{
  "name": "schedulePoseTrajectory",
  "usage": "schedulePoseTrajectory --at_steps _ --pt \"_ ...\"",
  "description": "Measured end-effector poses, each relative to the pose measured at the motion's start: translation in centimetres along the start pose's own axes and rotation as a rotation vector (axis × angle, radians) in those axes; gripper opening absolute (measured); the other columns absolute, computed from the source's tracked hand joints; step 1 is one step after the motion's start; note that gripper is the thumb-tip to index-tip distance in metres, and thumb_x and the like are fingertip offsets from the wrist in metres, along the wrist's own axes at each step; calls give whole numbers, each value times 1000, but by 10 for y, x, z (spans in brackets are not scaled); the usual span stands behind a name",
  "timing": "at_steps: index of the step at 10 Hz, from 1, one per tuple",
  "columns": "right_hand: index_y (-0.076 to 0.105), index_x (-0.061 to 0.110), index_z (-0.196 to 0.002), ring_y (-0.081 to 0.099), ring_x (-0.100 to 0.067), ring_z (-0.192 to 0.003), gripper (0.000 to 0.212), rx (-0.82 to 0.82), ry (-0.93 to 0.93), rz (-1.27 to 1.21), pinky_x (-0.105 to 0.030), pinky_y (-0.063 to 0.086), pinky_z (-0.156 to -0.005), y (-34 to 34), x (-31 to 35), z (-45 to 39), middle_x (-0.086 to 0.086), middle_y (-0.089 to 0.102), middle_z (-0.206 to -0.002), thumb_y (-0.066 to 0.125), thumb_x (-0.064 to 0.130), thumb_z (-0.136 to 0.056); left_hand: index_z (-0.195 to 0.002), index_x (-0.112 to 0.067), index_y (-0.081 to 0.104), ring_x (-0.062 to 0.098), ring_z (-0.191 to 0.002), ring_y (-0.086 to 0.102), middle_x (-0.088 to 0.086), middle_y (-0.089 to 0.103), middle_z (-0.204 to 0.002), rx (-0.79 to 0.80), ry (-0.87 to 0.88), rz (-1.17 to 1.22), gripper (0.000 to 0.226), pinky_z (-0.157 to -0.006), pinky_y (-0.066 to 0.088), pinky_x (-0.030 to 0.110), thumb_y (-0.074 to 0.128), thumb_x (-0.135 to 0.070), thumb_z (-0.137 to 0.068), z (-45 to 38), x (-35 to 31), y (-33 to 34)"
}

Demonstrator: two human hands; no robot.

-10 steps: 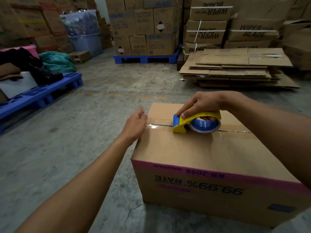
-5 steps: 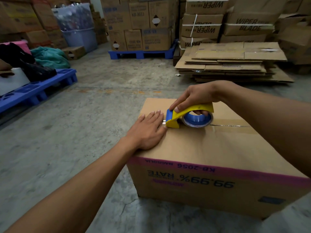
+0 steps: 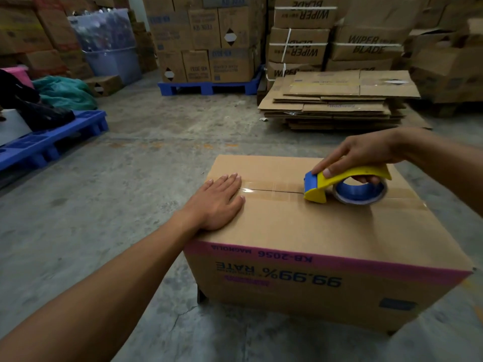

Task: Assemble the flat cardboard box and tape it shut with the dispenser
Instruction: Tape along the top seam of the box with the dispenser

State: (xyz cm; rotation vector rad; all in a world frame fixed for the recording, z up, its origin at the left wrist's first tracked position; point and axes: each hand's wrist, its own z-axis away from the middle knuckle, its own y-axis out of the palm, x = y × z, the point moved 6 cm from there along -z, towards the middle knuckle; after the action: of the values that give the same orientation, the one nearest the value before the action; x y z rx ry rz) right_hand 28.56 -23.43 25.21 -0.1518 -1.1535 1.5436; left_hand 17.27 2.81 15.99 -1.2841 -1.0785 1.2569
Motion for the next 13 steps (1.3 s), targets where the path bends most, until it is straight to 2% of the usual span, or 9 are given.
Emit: schedulePoseTrajectory --at_steps 1,2,4,5,7,8,10,11,13 --pt "67 45 -116 61 -16 -61 30 -12 -23 40 -28 53 -49 0 1 -4 -14 67 -102 65 38 -88 -156 -23 0 11 -149 -3 -6 -2 -164 23 -35 -14 62 -121 0 38 16 -49 -101 -2 -1 -2" --pt "70 41 -115 59 -18 -59 29 1 -43 29 -27 52 -45 -1 3 -11 -15 68 -98 67 37 -87 -156 -19 1 18 -150 -3 1 -3 -164 39 -54 -56 61 -121 -1 43 19 -41 -101 -4 -16 -7" --pt "71 38 -115 55 -19 -56 29 42 -34 -19 -27 51 -44 -1 -3 -17 -14 67 -90 68 37 -86 -155 -14 6 18 -150 -1 3 3 -164 30 147 11 59 -121 1 43 22 -31 -101 -33 -111 -2" --pt "70 35 -116 55 -16 -53 29 39 -27 -30 -26 50 -43 -2 -4 -18 -15 65 -90 68 35 -87 -155 -15 4 15 -150 0 2 2 -164 25 133 36 60 -121 -1 43 20 -34 -101 -42 -124 11" --pt "65 37 -124 63 -21 -60 34 105 -23 -66 -27 55 -49 -1 -7 -14 -23 68 -100 65 36 -89 -156 -20 1 8 -149 -2 -5 -2 -164 22 136 37 59 -121 -2 37 17 -37 -101 -43 -118 16" --pt "62 37 -127 64 -19 -60 37 138 -23 -94 -30 56 -54 -5 -11 -8 -21 66 -95 63 32 -91 -156 -20 2 7 -149 -2 -6 -1 -164 24 125 36 57 -121 -3 34 16 -34 -102 -42 -118 14" --pt "65 38 -123 60 -18 -55 39 113 58 -116 -31 55 -49 -22 -61 29 -13 67 -81 66 30 -86 -156 -21 1 7 -149 -3 -7 -2 -163 28 111 32 56 -121 -3 33 15 -33 -103 -39 -120 12" --pt "65 39 -123 59 -20 -58 39 91 88 -127 -31 54 -48 -27 -82 43 -17 66 -95 66 30 -85 -156 -22 1 7 -149 -2 -8 -2 -163 28 110 24 56 -121 -3 33 15 -33 -103 -38 -120 11" --pt "69 38 -118 57 -16 -51 32 80 86 -18 -29 53 -49 -27 -76 34 -15 64 -80 68 32 -87 -156 -22 1 10 -149 -3 -5 -3 -164 34 80 3 56 -121 -2 39 16 -32 -102 -36 -122 9"
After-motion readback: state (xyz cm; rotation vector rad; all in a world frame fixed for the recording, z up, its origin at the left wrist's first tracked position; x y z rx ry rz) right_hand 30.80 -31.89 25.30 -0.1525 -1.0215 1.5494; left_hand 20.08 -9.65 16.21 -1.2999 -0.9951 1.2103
